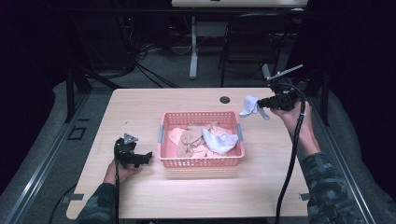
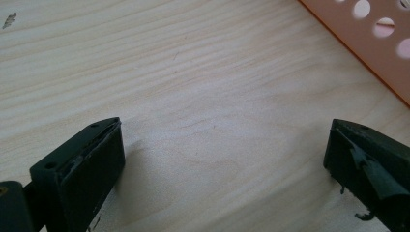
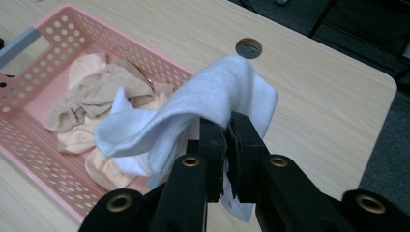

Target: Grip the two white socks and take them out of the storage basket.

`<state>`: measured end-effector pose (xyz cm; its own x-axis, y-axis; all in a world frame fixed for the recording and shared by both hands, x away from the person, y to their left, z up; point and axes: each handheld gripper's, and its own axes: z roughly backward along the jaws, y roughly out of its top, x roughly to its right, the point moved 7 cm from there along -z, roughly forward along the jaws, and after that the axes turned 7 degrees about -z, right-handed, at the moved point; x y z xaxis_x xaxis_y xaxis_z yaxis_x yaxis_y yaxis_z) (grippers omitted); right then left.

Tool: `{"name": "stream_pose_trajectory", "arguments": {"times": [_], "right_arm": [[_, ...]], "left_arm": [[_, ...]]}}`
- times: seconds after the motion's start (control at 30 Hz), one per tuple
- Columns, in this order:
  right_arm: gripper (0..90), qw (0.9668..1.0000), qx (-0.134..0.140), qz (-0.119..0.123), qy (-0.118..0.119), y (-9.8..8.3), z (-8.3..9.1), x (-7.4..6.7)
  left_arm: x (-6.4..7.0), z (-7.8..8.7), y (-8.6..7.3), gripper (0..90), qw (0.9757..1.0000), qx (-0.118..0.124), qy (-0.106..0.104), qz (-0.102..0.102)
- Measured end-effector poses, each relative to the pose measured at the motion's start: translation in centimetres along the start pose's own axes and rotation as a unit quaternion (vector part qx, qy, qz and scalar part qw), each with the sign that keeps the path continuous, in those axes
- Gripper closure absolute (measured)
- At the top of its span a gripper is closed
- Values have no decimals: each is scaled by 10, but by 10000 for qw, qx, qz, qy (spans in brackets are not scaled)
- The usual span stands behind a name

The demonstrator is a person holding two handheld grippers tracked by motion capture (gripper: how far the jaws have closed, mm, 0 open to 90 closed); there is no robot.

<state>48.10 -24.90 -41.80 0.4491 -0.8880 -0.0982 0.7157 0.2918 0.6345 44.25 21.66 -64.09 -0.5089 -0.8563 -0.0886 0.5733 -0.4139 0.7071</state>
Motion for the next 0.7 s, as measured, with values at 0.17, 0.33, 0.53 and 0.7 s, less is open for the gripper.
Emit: {"name": "stream_pose_trajectory", "arguments": {"times": [0.17,0.33,0.53,0.7], "right_arm": [[849,9999,-12,-97,-45,-7,2,11],[849,9999,-6,-152,-55,-10,2,16],[849,9998,-4,-197,-38,-12,0,18],[850,9998,-4,-198,-99,-18,-2,26]], "left_arm": [[0,0,0,7,10000,-2,0,-3],[0,0,0,7,10000,-3,0,-4],[0,0,0,7,10000,-2,5,0],[0,0,0,4,10000,-8,-4,-1]]}}
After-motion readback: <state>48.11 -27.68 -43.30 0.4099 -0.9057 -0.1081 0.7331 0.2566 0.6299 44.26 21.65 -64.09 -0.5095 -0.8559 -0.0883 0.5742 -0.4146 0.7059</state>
